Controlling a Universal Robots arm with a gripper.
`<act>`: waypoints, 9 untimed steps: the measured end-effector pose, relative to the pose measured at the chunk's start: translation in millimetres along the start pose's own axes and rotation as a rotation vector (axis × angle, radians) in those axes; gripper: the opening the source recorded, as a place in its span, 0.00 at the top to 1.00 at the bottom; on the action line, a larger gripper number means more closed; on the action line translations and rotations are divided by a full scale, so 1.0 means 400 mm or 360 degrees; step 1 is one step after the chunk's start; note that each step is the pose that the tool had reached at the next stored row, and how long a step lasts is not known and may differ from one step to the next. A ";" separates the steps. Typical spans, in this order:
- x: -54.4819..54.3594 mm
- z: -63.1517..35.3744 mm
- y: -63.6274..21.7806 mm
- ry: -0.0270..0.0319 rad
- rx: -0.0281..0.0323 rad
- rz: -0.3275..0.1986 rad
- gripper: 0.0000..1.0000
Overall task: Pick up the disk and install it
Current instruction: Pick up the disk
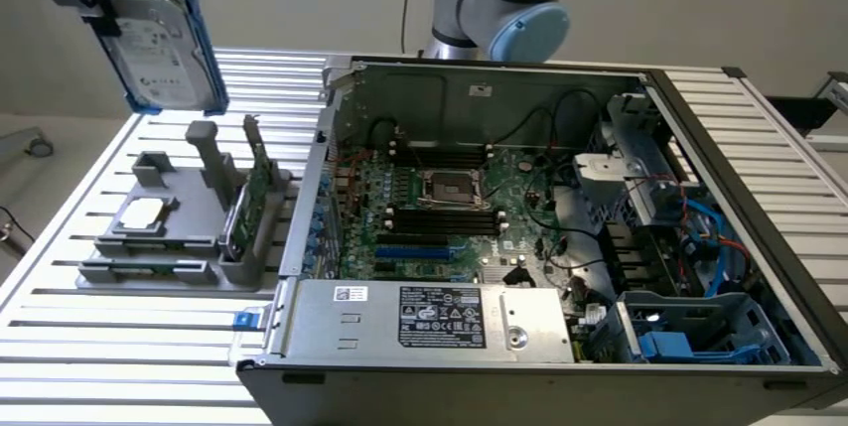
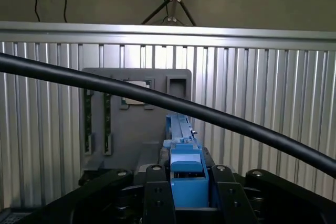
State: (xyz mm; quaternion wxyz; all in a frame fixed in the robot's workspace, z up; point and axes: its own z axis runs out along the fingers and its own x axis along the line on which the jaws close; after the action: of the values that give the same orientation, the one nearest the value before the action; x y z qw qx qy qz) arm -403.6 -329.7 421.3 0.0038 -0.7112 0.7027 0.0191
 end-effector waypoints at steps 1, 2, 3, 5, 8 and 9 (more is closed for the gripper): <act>0.003 -0.012 -0.010 0.00000 -0.00006 0.0000 0.67; 0.007 -0.024 -0.020 -0.00001 -0.00012 0.0000 0.67; 0.010 -0.035 -0.031 0.00000 -0.00023 0.0000 0.67; 0.015 -0.059 -0.054 -0.00003 -0.00037 0.0000 0.67; 0.020 -0.093 -0.087 -0.00024 -0.00049 0.0000 0.67; 0.021 -0.104 -0.098 -0.00037 -0.00054 0.0000 0.67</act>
State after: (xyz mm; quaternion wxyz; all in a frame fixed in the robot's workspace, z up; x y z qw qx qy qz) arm -363.4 -339.1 461.9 0.0035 -0.7112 0.7026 0.0211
